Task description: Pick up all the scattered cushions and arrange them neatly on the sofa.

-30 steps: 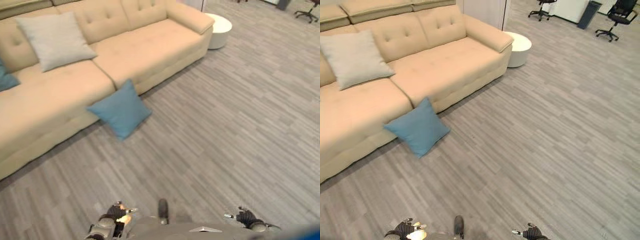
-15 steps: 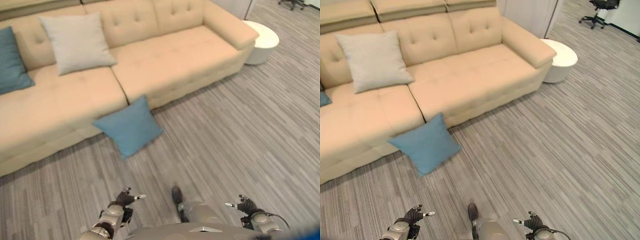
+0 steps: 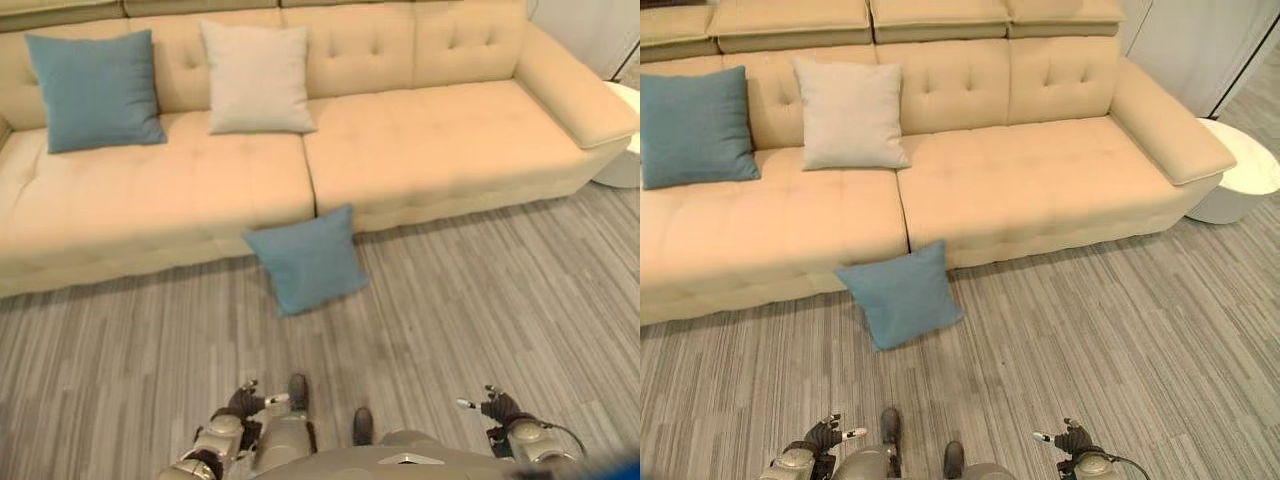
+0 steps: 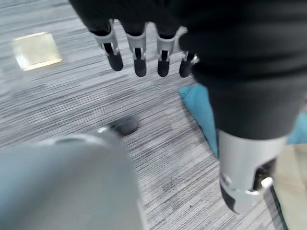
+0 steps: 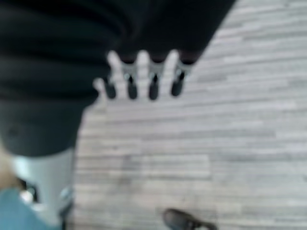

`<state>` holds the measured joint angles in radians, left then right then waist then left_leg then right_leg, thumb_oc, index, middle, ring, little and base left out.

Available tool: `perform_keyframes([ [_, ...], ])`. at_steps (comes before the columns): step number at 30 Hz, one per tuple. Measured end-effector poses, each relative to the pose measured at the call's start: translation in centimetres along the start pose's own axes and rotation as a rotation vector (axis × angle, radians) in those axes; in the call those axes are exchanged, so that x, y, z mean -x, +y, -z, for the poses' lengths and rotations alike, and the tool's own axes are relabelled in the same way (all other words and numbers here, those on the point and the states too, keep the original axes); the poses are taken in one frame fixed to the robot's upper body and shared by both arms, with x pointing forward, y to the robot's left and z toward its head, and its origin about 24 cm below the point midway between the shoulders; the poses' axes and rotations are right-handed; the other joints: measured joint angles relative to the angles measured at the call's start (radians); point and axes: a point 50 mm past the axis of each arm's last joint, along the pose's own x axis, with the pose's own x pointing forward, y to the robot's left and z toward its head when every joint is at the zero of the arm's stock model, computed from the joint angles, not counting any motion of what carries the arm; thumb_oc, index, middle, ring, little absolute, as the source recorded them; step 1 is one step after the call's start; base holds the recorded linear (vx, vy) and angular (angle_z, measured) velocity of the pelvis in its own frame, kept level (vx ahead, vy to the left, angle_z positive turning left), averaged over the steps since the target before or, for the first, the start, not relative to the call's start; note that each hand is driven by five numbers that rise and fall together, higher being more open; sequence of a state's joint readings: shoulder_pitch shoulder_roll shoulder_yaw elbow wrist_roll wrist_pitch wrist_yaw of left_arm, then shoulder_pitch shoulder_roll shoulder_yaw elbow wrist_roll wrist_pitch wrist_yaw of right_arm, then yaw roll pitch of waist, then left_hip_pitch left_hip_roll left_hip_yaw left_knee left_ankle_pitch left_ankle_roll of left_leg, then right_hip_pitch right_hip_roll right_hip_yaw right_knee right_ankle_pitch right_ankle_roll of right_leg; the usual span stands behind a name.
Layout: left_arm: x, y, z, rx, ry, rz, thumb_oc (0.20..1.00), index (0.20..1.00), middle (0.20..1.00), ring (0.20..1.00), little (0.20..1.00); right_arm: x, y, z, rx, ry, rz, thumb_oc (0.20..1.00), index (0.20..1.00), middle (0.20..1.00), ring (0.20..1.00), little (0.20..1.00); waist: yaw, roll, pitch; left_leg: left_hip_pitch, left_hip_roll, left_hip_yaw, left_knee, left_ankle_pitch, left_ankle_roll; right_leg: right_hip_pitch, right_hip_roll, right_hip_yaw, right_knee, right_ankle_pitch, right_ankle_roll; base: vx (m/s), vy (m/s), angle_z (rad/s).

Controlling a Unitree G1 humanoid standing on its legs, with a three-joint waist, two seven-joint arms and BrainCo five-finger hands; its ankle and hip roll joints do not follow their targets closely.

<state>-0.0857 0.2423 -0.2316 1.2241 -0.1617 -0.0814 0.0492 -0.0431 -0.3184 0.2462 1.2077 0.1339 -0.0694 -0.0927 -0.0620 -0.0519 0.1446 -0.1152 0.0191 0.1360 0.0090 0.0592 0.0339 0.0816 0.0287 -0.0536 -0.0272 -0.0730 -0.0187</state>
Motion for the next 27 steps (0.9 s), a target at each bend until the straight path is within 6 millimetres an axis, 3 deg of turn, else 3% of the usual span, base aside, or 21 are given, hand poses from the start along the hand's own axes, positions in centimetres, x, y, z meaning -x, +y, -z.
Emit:
perform_keyframes([
  [4, -0.1, 0.6, -0.8, -0.022, -0.022, -0.012, 1.000, 1.000, 1.000, 1.000, 1.000, 0.3, 0.8, 0.8, -0.007, 0.010, -0.022, 1.000, 1.000, 1.000, 1.000, 1.000, -0.003, -0.014, -0.005, 0.066, -0.056, -0.002, -0.043, -0.014, 0.048, -0.048, -0.057, 0.016, 0.192, -0.094, 0.050, 0.13, 0.132, 0.03],
  [5, -0.3, 1.0, -1.5, -0.036, -0.037, -0.021, 1.000, 1.000, 1.000, 1.000, 1.000, 0.3, 0.9, 0.4, -0.009, -0.006, -0.027, 1.000, 1.000, 1.000, 1.000, 1.000, -0.002, -0.015, -0.004, 0.071, -0.066, -0.006, -0.044, -0.023, 0.062, -0.100, -0.067, 0.021, 0.310, -0.114, 0.060, 0.13, 0.121, 0.11],
  [6, -0.3, 1.1, -1.7, -0.038, -0.042, -0.024, 1.000, 1.000, 1.000, 1.000, 1.000, 0.2, 0.9, 0.2, -0.009, -0.011, -0.028, 1.000, 1.000, 1.000, 1.000, 1.000, -0.001, -0.013, -0.003, 0.072, -0.066, -0.007, -0.044, -0.025, 0.064, -0.118, -0.067, 0.026, 0.348, -0.117, 0.064, 0.07, 0.040, 0.09],
  [7, -0.3, 1.6, -1.6, -0.047, -0.041, -0.035, 1.000, 1.000, 1.000, 1.000, 1.000, 0.1, 1.1, -0.8, -0.013, -0.044, -0.033, 1.000, 1.000, 1.000, 1.000, 1.000, -0.006, -0.007, 0.002, 0.094, -0.069, -0.010, -0.047, -0.036, 0.071, -0.221, -0.068, 0.051, 0.563, -0.135, 0.086, 0.19, 0.036, 0.10],
  [8, -0.2, 1.8, -1.5, -0.048, -0.037, -0.038, 1.000, 1.000, 1.000, 1.000, 1.000, 0.1, 1.2, -1.1, -0.015, -0.060, -0.038, 1.000, 1.000, 1.000, 1.000, 1.000, -0.009, -0.008, 0.001, 0.103, -0.074, -0.008, -0.047, -0.039, 0.072, -0.247, -0.074, 0.065, 0.607, -0.147, 0.094, 0.22, 0.015, 0.11],
  [9, -0.2, 2.0, -1.4, -0.050, -0.038, -0.043, 1.000, 1.000, 1.000, 1.000, 1.000, 0.2, 1.7, -1.6, -0.020, -0.090, -0.055, 1.000, 1.000, 1.000, 1.000, 1.000, -0.003, -0.008, -0.002, 0.127, -0.094, -0.029, -0.057, -0.068, 0.071, -0.314, -0.070, 0.079, 0.595, -0.165, 0.093, 0.29, 0.011, 0.21],
  [12, -0.1, 1.9, -1.1, -0.050, -0.030, -0.042, 1.000, 1.000, 1.000, 1.000, 1.000, 0.2, 2.0, -2.1, -0.013, -0.103, -0.064, 1.000, 1.000, 1.000, 1.000, 1.000, -0.018, -0.008, -0.001, 0.167, -0.103, -0.044, -0.071, -0.077, 0.059, -0.367, -0.036, 0.104, 0.486, -0.153, 0.091, 0.24, -0.059, 0.28],
  [16, -0.1, 1.6, -0.4, -0.047, -0.005, -0.036, 1.000, 1.000, 1.000, 1.000, 1.000, 0.1, 2.2, -2.6, 0.004, -0.119, -0.073, 1.000, 1.000, 1.000, 1.000, 1.000, -0.033, -0.024, -0.004, 0.210, -0.118, -0.062, -0.080, -0.100, 0.065, -0.415, -0.024, 0.113, 0.231, -0.001, 0.090, 0.19, -0.089, 0.23],
  [17, 0.0, 1.6, -0.2, -0.051, 0.001, -0.036, 1.000, 1.000, 1.000, 1.000, 1.000, 0.2, 2.2, -2.0, 0.004, -0.101, -0.073, 1.000, 1.000, 1.000, 1.000, 1.000, -0.046, -0.028, -0.004, 0.239, -0.126, -0.098, -0.078, -0.123, 0.055, -0.407, -0.016, 0.164, 0.161, 0.071, 0.092, 0.24, -0.193, 0.63],
  [18, 0.0, 1.6, -0.2, -0.055, 0.000, -0.034, 1.000, 1.000, 1.000, 1.000, 1.000, 0.3, 2.3, -1.4, 0.005, -0.083, -0.074, 1.000, 1.000, 1.000, 1.000, 1.000, -0.055, -0.035, -0.007, 0.256, -0.126, -0.119, -0.078, -0.135, 0.052, -0.386, -0.017, 0.177, 0.135, 0.093, 0.086, 0.20, -0.195, 0.72],
  [19, 0.0, 1.6, 0.0, -0.056, 0.001, -0.035, 1.000, 1.000, 1.000, 1.000, 1.000, 0.4, 2.3, -0.7, 0.007, -0.061, -0.075, 1.000, 1.000, 1.000, 1.000, 1.000, -0.051, -0.032, -0.008, 0.279, -0.122, -0.130, -0.090, -0.145, 0.042, -0.368, -0.016, 0.172, 0.140, 0.106, 0.073, 0.12, -0.130, 0.52],
  [21, 0.1, 1.5, 0.4, -0.058, 0.007, -0.030, 1.000, 1.000, 1.000, 1.000, 1.000, 0.5, 2.2, 0.3, 0.011, -0.024, -0.072, 1.000, 1.000, 1.000, 1.000, 1.000, -0.043, -0.025, -0.025, 0.306, -0.095, -0.163, -0.085, -0.179, 0.013, -0.341, 0.005, 0.154, 0.129, 0.192, 0.030, 0.14, -0.200, 0.56],
  [22, 0.0, 1.0, 0.2, -0.051, 0.003, -0.018, 1.000, 1.000, 1.000, 1.000, 1.000, 0.3, 1.8, -0.2, -0.007, -0.039, -0.059, 1.000, 1.000, 1.000, 1.000, 1.000, -0.037, -0.011, -0.015, 0.263, -0.073, -0.177, 0.008, -0.193, -0.018, -0.298, 0.007, 0.118, 0.092, 0.189, -0.015, 0.15, -0.267, 0.97],
  [23, -0.1, 0.8, -0.7, -0.049, -0.020, -0.009, 1.000, 1.000, 1.000, 1.000, 1.000, 0.3, 1.7, -0.1, -0.009, -0.036, -0.056, 1.000, 1.000, 1.000, 1.000, 1.000, -0.040, -0.019, -0.014, 0.198, -0.080, -0.174, 0.152, -0.211, -0.049, -0.258, -0.010, 0.088, 0.045, 0.191, -0.020, 0.08, -0.175, 0.98],
  [25, -0.3, 0.8, -1.6, -0.047, -0.044, -0.010, 1.000, 1.000, 1.000, 1.000, 1.000, 0.2, 1.4, -0.6, -0.006, -0.049, -0.048, 1.000, 1.000, 1.000, 1.000, 1.000, -0.024, -0.043, -0.002, 0.069, -0.079, -0.135, 0.434, -0.219, -0.074, -0.202, -0.024, 0.066, 0.002, 0.185, -0.065, 0.12, -0.060, 0.54],
  [27, -0.2, 0.7, -1.1, -0.046, -0.031, -0.008, 1.000, 1.000, 1.000, 1.000, 1.000, 0.0, 1.0, -1.7, -0.006, -0.084, -0.040, 1.000, 1.000, 1.000, 1.000, 1.000, -0.025, -0.051, 0.002, 0.033, -0.040, -0.113, 0.481, -0.222, -0.078, -0.166, -0.010, 0.058, -0.021, 0.164, -0.087, 0.16, 0.012, 0.14],
])
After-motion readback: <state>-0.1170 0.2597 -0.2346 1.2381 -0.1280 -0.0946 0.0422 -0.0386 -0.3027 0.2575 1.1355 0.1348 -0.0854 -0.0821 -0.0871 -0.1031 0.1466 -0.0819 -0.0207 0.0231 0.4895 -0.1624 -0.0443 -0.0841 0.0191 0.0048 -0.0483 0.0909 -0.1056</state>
